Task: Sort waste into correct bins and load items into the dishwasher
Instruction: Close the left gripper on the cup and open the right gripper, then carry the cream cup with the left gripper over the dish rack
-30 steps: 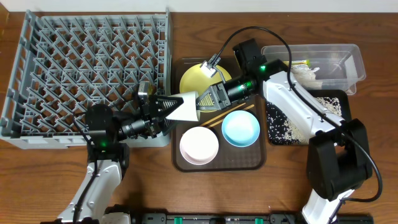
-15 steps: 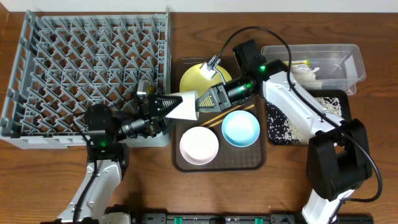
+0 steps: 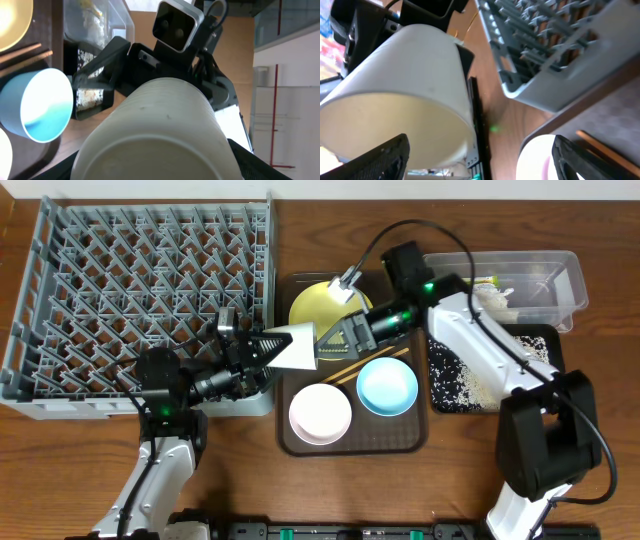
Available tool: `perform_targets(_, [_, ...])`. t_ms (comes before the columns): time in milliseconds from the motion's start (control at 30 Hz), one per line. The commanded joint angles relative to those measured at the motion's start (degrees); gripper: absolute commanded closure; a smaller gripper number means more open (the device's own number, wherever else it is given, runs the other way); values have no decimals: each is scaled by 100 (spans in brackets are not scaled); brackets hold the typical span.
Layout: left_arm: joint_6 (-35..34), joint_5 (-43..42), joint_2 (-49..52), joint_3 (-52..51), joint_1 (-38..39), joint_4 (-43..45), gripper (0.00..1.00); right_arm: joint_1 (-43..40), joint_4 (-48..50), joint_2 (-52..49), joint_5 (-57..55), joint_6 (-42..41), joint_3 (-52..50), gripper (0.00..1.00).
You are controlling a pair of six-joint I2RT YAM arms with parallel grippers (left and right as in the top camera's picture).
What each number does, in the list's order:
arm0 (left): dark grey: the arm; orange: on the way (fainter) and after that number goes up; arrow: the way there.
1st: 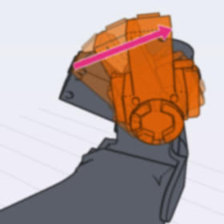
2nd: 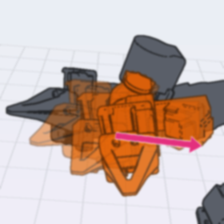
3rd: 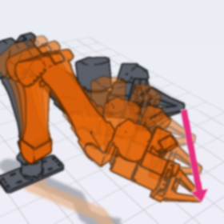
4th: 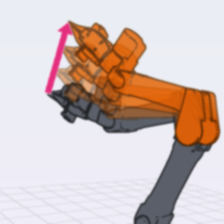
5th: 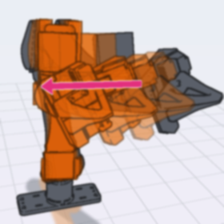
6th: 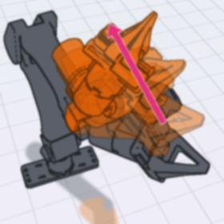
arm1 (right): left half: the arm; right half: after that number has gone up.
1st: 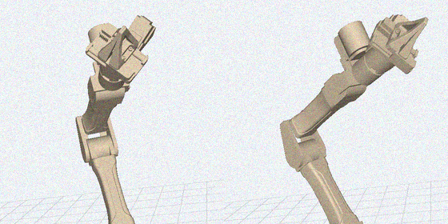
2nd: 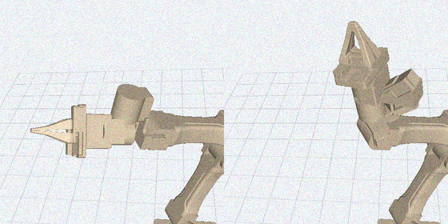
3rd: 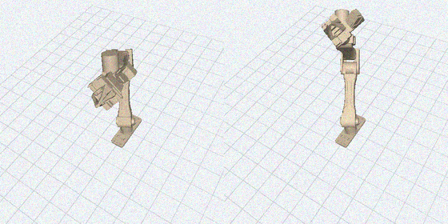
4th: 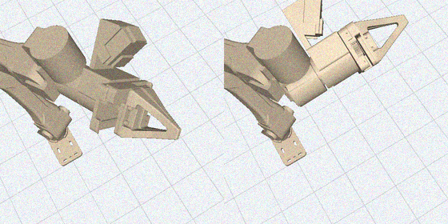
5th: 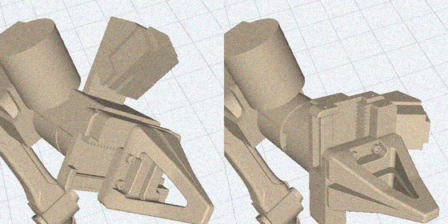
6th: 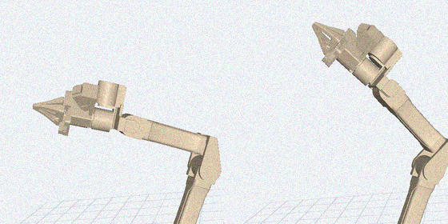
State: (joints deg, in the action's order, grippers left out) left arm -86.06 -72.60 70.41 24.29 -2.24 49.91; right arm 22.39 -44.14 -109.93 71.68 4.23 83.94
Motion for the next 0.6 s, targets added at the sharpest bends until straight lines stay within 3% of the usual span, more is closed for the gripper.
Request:
perform_targets(0, [498,107,-4,120,-105,37,63,-280,-22,9,28,57,37,8])
perform_targets(333, [1432,715,-4,120,-866,-376,66,-688,-245,11,-671,59,37,4])
perform_targets(567, [1471,1611,-4,256,-1421,-597,66,-678,-570,11,-1375,142,37,1])
